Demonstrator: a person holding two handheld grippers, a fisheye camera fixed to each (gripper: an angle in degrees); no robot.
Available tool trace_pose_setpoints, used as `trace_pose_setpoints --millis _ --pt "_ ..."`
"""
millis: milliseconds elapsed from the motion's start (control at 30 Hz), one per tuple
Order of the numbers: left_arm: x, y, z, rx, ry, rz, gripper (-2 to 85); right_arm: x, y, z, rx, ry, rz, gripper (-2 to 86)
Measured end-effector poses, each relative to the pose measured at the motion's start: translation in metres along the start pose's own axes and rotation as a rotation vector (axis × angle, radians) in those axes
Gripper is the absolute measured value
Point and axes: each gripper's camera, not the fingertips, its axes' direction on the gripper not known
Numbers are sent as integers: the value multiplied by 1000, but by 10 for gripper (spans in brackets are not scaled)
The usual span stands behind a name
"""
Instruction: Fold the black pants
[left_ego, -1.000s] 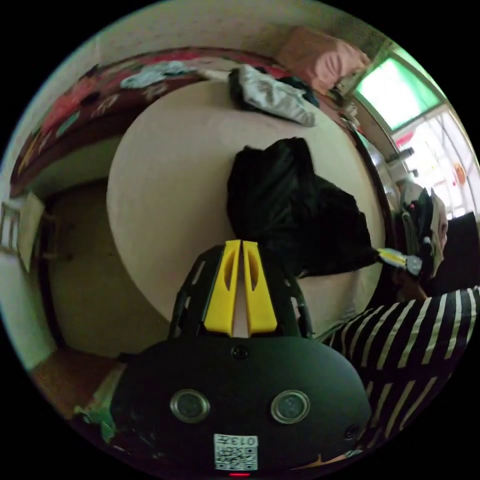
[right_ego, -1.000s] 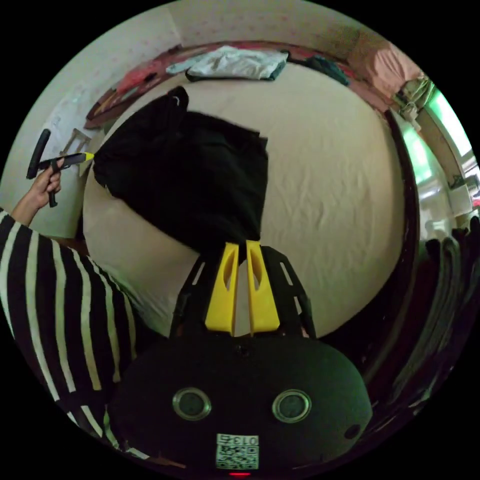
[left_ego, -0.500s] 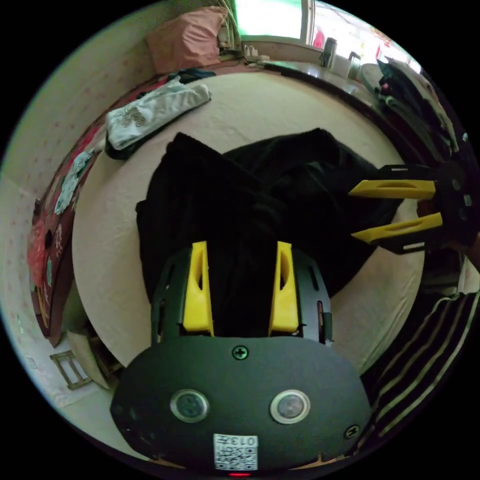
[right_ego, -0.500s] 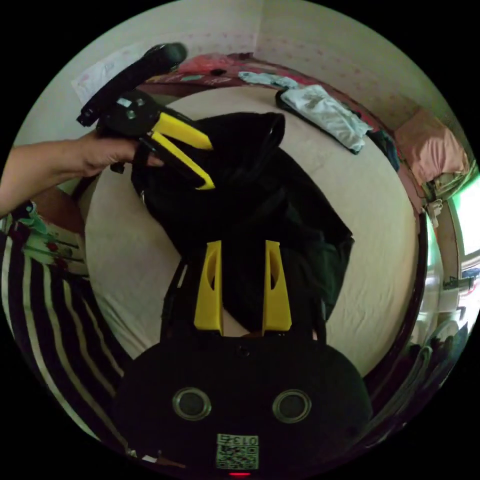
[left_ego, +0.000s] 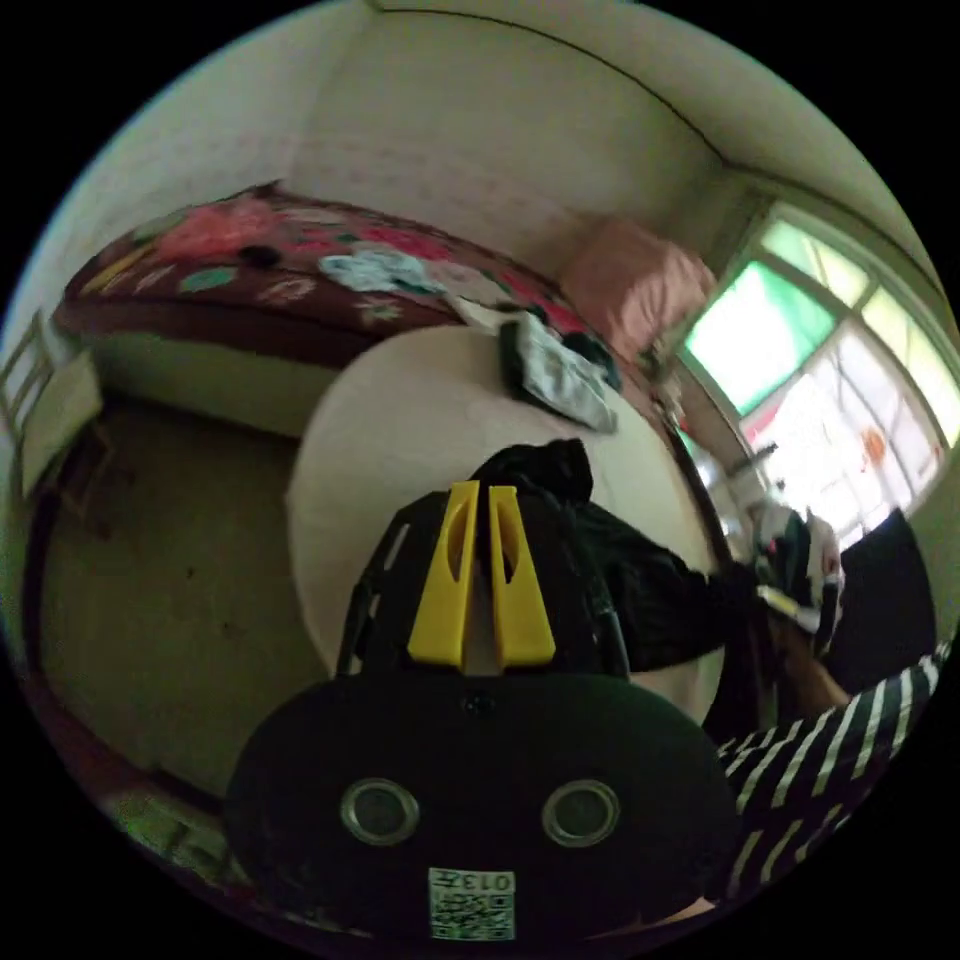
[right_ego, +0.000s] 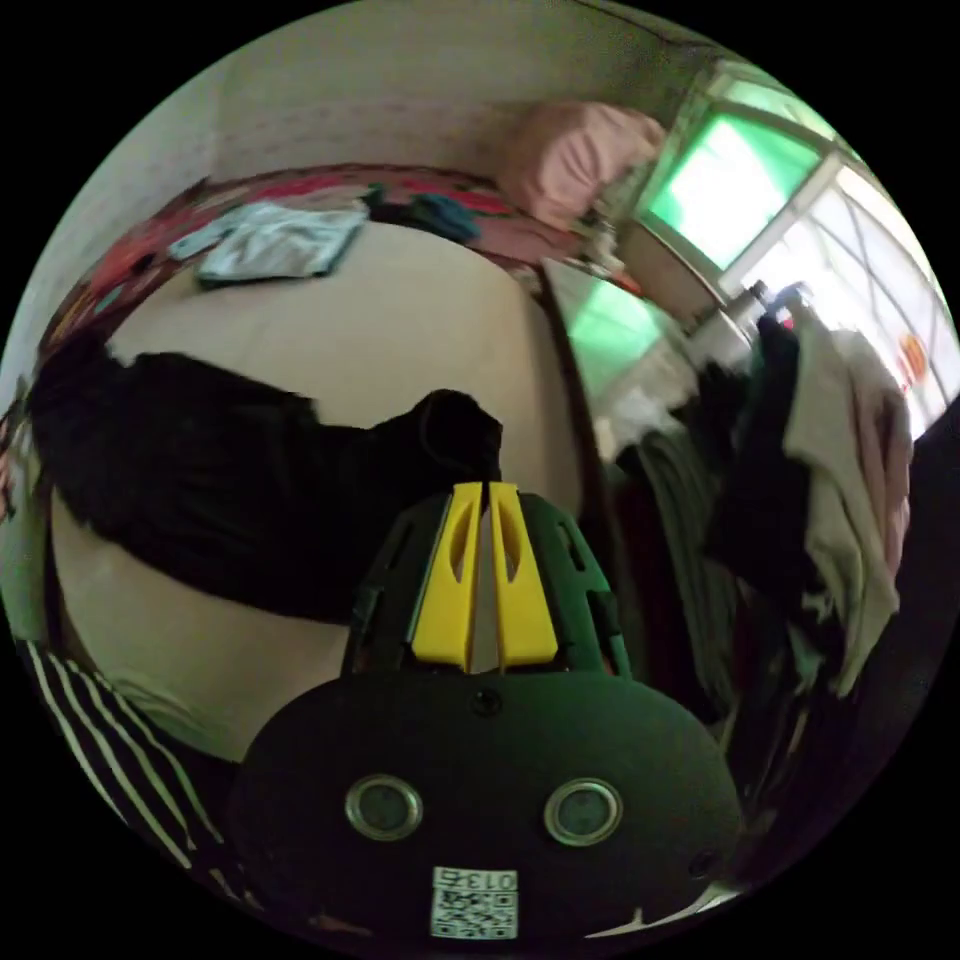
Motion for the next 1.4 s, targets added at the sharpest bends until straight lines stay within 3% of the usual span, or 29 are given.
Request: trace_pose_setpoints --millis 167,233,300,333,433,567,667,767,933,1033,1100,1200,1400 --pt "-104 48 -24 -18 -123 -379 1 43 27 45 -270 98 154 67" --pt "-127 77 -50 157 -124 -530 7 43 36 40 -251 121 181 93" --pt "-129 87 -62 196 -154 -517 20 32 45 27 -180 120 178 108" --pt "-126 85 -60 132 -194 -452 44 26 46 23 -156 94 164 108" --pt "-114 73 -35 -39 -261 -300 103 -32 40 5 6 -147 -66 108" --pt "-104 56 -1 -114 -239 -259 144 -140 34 -3 114 -395 -532 108" --pt "-98 44 27 -218 -277 -190 146 -183 37 19 48 -382 -705 67" --pt "-97 39 44 -283 -313 -135 140 -172 29 33 -30 -484 -616 25" --pt "-95 31 35 -251 -396 -110 144 -95 17 25 -20 -431 -322 12" --pt "-96 29 31 -210 -554 -105 144 -27 26 17 37 -323 -73 9" --pt "-104 27 45 -310 -527 -107 99 12 38 23 8 -209 25 8" --pt "-101 12 56 -415 -497 -55 19 39 49 36 -78 -139 55 8" --pt "-68 -25 34 -441 -495 86 1 61 54 25 -25 -71 -9 7"
